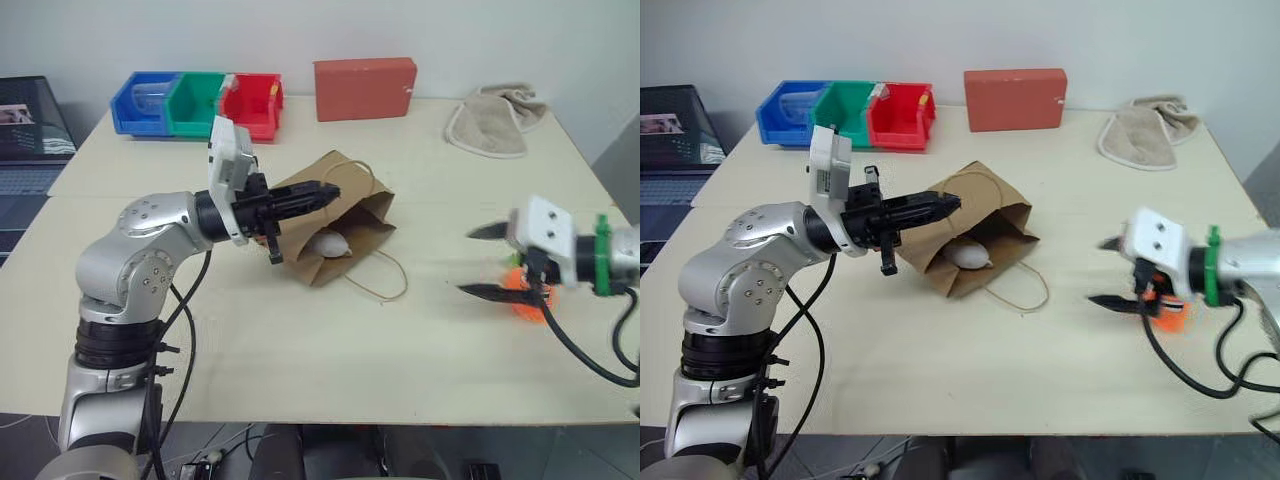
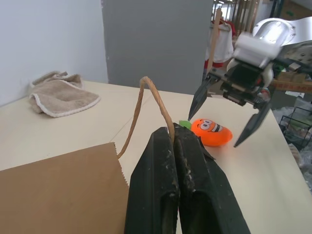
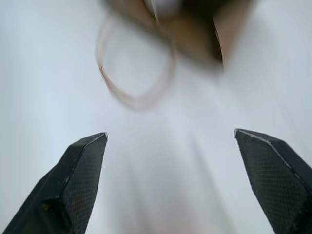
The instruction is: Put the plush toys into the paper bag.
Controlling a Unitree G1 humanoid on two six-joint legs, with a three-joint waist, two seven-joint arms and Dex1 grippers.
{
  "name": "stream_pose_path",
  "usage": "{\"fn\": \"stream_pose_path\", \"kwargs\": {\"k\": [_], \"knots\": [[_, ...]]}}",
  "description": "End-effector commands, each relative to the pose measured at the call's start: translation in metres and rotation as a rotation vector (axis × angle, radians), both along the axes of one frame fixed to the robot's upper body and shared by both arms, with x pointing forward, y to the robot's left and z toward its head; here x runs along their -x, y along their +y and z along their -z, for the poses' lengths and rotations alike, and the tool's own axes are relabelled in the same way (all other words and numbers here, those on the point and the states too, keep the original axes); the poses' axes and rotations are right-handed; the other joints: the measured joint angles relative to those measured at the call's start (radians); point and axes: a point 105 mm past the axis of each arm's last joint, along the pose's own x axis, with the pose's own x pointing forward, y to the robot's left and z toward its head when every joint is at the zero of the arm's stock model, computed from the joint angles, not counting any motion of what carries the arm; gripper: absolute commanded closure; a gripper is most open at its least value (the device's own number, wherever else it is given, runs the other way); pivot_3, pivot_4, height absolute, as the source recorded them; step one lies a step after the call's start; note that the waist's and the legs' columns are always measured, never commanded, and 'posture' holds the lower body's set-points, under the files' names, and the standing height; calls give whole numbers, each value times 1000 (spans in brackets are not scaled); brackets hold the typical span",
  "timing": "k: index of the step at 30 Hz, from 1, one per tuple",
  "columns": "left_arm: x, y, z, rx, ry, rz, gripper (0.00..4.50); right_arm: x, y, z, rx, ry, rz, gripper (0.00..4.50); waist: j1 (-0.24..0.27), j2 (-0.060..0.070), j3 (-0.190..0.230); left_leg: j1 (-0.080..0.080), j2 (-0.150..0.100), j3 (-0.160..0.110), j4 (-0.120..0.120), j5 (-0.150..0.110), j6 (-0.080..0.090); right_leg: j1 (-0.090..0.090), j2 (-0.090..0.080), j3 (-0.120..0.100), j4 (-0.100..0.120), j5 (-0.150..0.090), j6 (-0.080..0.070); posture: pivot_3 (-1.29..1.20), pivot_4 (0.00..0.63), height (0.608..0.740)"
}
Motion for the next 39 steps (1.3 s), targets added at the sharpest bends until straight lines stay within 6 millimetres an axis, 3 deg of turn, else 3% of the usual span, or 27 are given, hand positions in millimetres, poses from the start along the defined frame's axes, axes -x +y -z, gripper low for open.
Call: {"fn": "stream_pose_path", "kwargs": {"k": [1, 4, 9, 12, 21, 24, 27, 35, 39], "knots": [[4, 1, -9, -4, -58, 5, 4500, 3, -39, 12, 217, -18, 48, 134, 0, 0, 0, 0, 0, 1, 0, 0, 0, 0, 0, 1, 0, 0, 0, 0, 150, 740], [4, 1, -9, -9, -59, 5, 4500, 2, -57, 22, 264, -16, 95, 134, -8, 0, 0, 1, 0, 1, 1, 0, 0, 0, 0, 2, 0, 0, 0, 0, 150, 740], [4, 0, -8, -13, -60, 3, 4500, -6, -69, 31, 301, -50, 123, 298, -14, 0, 0, 2, 0, 2, 1, 0, 0, 0, 0, 2, 1, 0, 0, 0, 150, 740], [5, 1, -8, -14, -61, -2, 4500, -13, -68, 32, 285, -82, 132, 1041, -13, 0, 0, 2, 0, 2, 1, 0, 0, 1, 0, 2, 1, 0, 1, 0, 150, 740], [5, 2, -8, -14, -61, -10, 4500, -17, -64, 31, 248, -94, 120, 4265, -10, 0, 0, 2, 0, 2, 1, 0, 0, 1, 0, 2, 1, 0, 1, 0, 150, 740], [5, 2, -8, -11, -63, -13, 4500, -16, -60, 28, 226, -98, 106, 4446, -9, 0, 0, 2, 0, 2, 1, 0, 0, 1, 0, 2, 1, 0, 1, 0, 150, 740], [4, 3, -10, -6, -62, -13, 4500, -16, -43, 15, 138, -104, 68, 4446, -10, 0, 0, 2, 0, 2, 1, 0, 0, 1, 0, 2, 1, 0, 1, 0, 150, 740], [5, 8, -24, 36, -58, 3, 4500, 6, 34, -17, -114, -50, -172, 4446, -6, 0, 0, 1, 0, 1, 1, 0, 0, 1, 0, 1, 1, 0, 1, 0, 150, 740], [8, 7, -29, 47, -51, 28, 4500, 2, 71, -29, -222, -89, -249, 4446, -7, 0, 0, 2, 0, 0, 1, 0, 0, 1, 0, 1, 1, 0, 1, 0, 150, 740]]}}
